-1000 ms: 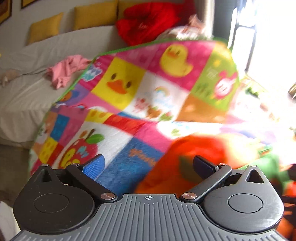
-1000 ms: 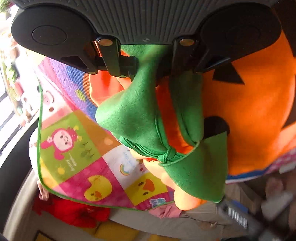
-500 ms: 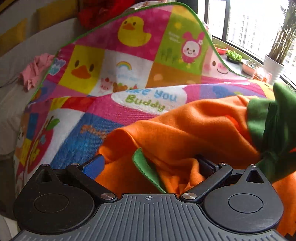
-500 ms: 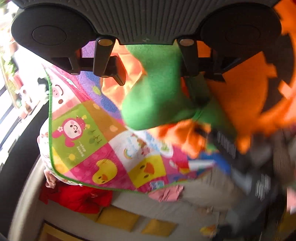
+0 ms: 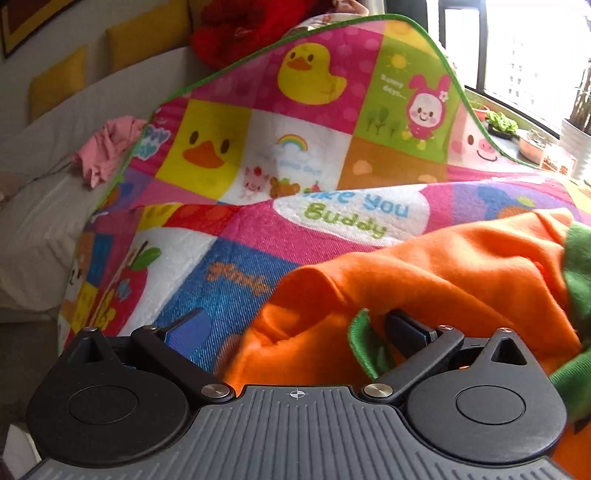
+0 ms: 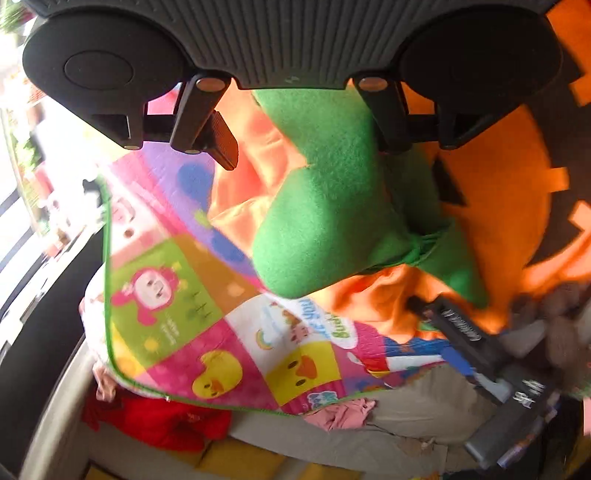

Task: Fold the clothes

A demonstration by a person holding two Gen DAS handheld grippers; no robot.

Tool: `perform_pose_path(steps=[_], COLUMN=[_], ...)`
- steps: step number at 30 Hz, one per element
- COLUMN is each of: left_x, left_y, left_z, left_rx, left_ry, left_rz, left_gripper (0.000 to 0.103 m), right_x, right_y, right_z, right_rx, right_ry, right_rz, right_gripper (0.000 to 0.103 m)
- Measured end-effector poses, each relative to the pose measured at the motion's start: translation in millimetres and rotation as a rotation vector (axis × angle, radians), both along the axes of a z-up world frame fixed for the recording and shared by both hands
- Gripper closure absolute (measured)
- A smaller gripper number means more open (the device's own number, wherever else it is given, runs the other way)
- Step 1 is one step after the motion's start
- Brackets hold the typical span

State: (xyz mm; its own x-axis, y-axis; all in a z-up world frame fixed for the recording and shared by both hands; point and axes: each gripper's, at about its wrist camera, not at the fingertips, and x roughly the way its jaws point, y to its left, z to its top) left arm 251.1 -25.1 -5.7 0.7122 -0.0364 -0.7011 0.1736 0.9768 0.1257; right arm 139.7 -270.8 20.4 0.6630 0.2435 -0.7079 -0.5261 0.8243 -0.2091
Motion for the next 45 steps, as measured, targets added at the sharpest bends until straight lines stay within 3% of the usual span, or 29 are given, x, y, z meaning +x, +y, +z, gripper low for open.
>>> perform_pose_path(steps=[2, 4, 6, 8, 12, 14, 18, 20, 23, 27, 28, 32, 36, 37, 41, 43, 45], left_x=[6, 6, -1, -11, -30, -36, -49, -56, -68, -92, -96, -100, -94, -94, -90, -87, -85], left_y=[3, 9, 17, 22, 11, -10, -36, -27, -11, -7, -9, -23, -27, -27, -25, -24, -20], left_z=[1, 5, 16, 31, 53, 50, 20, 19, 26, 42, 41, 22, 10, 10, 9, 8, 16], left_rx=[0.010, 0.003, -0.032, -0.078, -0.189, -0.198, -0.074, -0.076, -0.123, -0.242, -0.258, -0.267, -0.257, -0.258, -0.254, -0.252, -0.261], left_ry=[-0.015, -0.021, -0.030, -0.043, -0.049, -0.021, 0.019, 0.020, 0.017, 0.048, 0.066, 0.137, 0.169, 0.169, 0.175, 0.179, 0.152], left_rz=[0.027, 0.046, 0.047, 0.024, -0.089, -0.180, -0.241, -0.218, -0.205, -0.303, -0.328, -0.371, -0.348, -0.346, -0.332, -0.324, -0.316], left_gripper=[0.000, 0.000, 0.000, 0.000, 0.000, 0.000, 0.000, 0.000, 0.000, 0.000, 0.000, 0.000, 0.000, 0.000, 0.000, 0.000, 0.000], right_x=[-7, -8, -10, -15, -19, -13, -9, -11, -7, 2, 1, -20, -7, 3, 55, 68, 77], right_y=[-7, -16, -28, -39, -46, -41, -13, -14, -42, -71, -69, -14, 27, 33, 50, 52, 54], right_z=[10, 25, 38, 47, 47, 34, -10, -15, 13, 38, 38, 6, -28, -32, -38, -39, -40], right_rx=[0.122, 0.257, 0.365, 0.393, 0.344, 0.301, 0.089, 0.070, 0.269, 0.541, 0.540, 0.178, -0.030, -0.076, -0.253, -0.258, -0.241], right_ry=[0.024, 0.025, 0.024, -0.003, -0.058, -0.044, -0.001, 0.004, 0.023, 0.124, 0.135, 0.050, -0.041, -0.081, -0.286, -0.296, -0.279], right_rz=[0.021, 0.027, 0.024, 0.012, -0.078, -0.123, -0.120, -0.109, -0.166, -0.201, -0.192, -0.069, 0.034, 0.037, -0.010, -0.024, -0.029], right_gripper=[0.034, 0.019, 0.017, 0.016, 0.016, 0.016, 0.020, 0.021, 0.021, 0.021, 0.021, 0.021, 0.023, 0.028, 0.050, 0.063, 0.064])
